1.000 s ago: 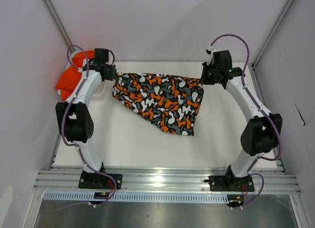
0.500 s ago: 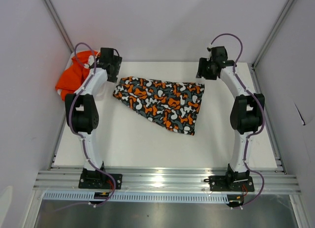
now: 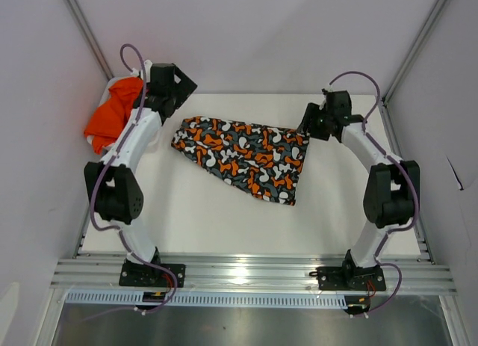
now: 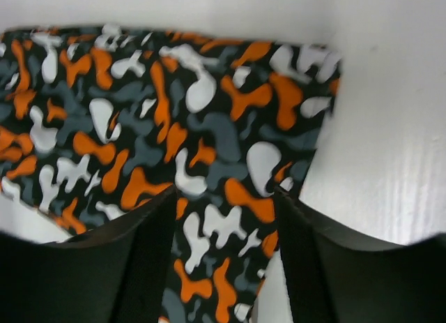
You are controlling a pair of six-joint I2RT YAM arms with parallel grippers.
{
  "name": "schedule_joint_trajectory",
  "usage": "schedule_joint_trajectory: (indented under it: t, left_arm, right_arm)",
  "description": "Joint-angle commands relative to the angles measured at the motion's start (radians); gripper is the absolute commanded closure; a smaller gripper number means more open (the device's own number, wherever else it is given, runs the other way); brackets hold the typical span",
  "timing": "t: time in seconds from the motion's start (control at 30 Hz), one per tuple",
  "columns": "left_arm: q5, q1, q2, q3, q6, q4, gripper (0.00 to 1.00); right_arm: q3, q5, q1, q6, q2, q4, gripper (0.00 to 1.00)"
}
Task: Fold and stack the shorts
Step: Fold the shorts
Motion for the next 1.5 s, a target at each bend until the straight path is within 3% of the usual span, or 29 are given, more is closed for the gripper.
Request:
schedule_joint_trajectory:
  t: [0.0, 0.03, 0.1, 0.13, 0.2, 0.4, 0.53, 0.67, 0.8, 1.0, 1.17, 1.37, 1.47]
  left_arm:
    - [0.081, -0.037, -0.174, -0.165, 0.183, 0.126, 0.01]
    - [0.098, -0.037, -0.193, -0.166, 0.188, 0.164, 0.01]
    - [0.142, -0.036, -0.219, -0.307, 0.205, 0.236, 0.01]
    - [0.156, -0.036, -0.230, -0.348, 0.205, 0.250, 0.01]
    - [0.165, -0.037, -0.239, -0.418, 0.218, 0.282, 0.01]
    - [0.271, -0.037, -0.226, -0.540, 0.265, 0.509, 0.04]
    - [0.339, -0.043, -0.146, -0.499, 0.283, 0.504, 0.08]
    - [0.319, -0.057, -0.117, -0.502, 0.288, 0.495, 0.09]
    - [0.294, -0.077, -0.158, -0.539, 0.292, 0.495, 0.08]
    - [0.267, -0.100, -0.273, -0.641, 0.306, 0.465, 0.07]
    - [0.200, -0.128, -0.398, -0.736, 0.301, 0.458, 0.05]
    - [0.187, -0.141, -0.488, -0.856, 0.269, 0.491, 0.03]
    - [0.173, -0.141, -0.506, -0.885, 0.277, 0.488, 0.01]
  right_arm:
    - [-0.140, -0.080, 0.077, 0.111, -0.105, 0.210, 0.47]
    - [-0.168, -0.083, 0.094, 0.125, -0.112, 0.241, 0.51]
    - [-0.229, -0.123, 0.128, 0.152, -0.119, 0.314, 0.60]
    - [-0.242, -0.136, 0.164, 0.168, -0.113, 0.338, 0.71]
    - [-0.254, -0.176, 0.206, 0.197, -0.093, 0.394, 0.84]
    - [-0.202, -0.278, 0.315, 0.290, 0.048, 0.563, 0.99]
    - [-0.195, -0.344, 0.332, 0.349, 0.139, 0.632, 1.00]
    - [-0.224, -0.351, 0.344, 0.359, 0.205, 0.642, 1.00]
    - [-0.259, -0.325, 0.343, 0.309, 0.228, 0.556, 1.00]
    - [-0.455, -0.267, 0.272, 0.208, 0.076, 0.445, 1.00]
    - [-0.606, -0.221, 0.127, 0.142, -0.098, 0.331, 1.00]
    - [-0.540, -0.097, 0.087, 0.099, -0.206, 0.237, 0.99]
    - [-0.497, -0.165, 0.103, 0.140, -0.215, 0.290, 0.95]
